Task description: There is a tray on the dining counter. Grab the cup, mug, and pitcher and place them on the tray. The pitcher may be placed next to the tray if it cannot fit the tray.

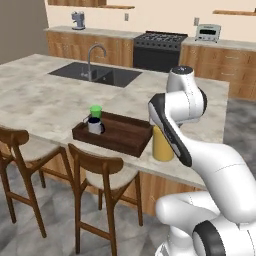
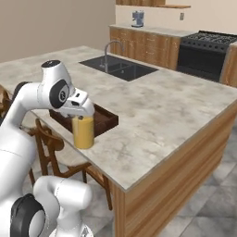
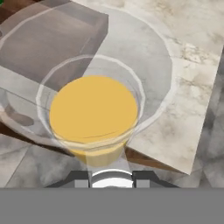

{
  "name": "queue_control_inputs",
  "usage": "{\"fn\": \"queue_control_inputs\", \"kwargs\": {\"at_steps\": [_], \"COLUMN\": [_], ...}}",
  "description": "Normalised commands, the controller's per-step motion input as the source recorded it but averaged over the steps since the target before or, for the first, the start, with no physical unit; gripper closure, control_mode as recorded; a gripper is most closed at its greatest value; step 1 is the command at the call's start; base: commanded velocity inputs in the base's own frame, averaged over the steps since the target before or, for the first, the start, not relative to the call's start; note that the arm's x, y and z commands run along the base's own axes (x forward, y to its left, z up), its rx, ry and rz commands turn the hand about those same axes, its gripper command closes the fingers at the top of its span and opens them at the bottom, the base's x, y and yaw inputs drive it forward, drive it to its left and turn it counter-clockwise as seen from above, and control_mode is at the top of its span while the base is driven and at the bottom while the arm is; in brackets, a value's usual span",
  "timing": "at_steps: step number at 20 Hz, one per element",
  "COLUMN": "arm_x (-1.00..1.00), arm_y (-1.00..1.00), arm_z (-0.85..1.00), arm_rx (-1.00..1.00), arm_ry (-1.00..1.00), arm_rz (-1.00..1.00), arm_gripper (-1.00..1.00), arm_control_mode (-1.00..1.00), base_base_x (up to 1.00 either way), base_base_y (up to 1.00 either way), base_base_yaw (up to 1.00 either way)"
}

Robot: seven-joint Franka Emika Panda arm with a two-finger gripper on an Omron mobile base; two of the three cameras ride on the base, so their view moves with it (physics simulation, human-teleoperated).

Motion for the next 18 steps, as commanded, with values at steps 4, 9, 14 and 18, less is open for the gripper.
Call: {"fn": "queue_control_inputs", "kwargs": {"at_steps": [4, 9, 14, 18], "arm_x": [0.0, 0.0, 0.0, 0.0], "arm_y": [0.0, 0.0, 0.0, 0.0], "arm_z": [0.0, 0.0, 0.0, 0.0], "arm_rx": [0.0, 0.0, 0.0, 0.0], "arm_ry": [0.0, 0.0, 0.0, 0.0], "arm_rz": [0.0, 0.0, 0.0, 0.0], "arm_gripper": [1.0, 1.0, 1.0, 1.0], "arm_control_mode": [1.0, 1.0, 1.0, 1.0], "base_base_x": [0.35, 0.45, 0.35, 0.0], "base_base_y": [0.29, 0.47, 0.93, 0.91], "base_base_yaw": [-0.07, -0.05, -0.17, -0.22]}}
